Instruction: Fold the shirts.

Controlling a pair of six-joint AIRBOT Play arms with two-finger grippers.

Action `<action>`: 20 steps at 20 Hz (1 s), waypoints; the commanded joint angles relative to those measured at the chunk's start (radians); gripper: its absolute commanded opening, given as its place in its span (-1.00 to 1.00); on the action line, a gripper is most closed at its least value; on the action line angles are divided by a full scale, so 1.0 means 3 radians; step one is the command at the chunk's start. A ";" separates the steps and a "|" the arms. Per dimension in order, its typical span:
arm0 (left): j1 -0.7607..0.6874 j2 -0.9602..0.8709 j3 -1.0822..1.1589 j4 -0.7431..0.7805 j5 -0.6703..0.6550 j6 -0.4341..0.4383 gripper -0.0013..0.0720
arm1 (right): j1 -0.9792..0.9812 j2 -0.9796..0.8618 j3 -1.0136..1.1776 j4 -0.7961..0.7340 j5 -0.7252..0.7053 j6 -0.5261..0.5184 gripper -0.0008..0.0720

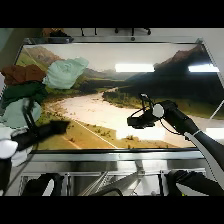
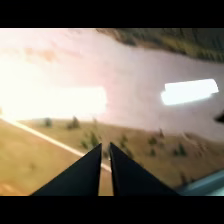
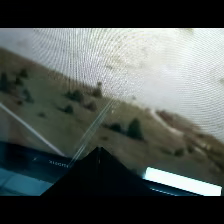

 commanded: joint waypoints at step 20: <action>0.0726 -0.5509 0.4810 0.0376 0.0149 0.0233 0.27 | -0.0001 -0.0057 -0.0001 -0.0052 -0.0245 0.0053 0.46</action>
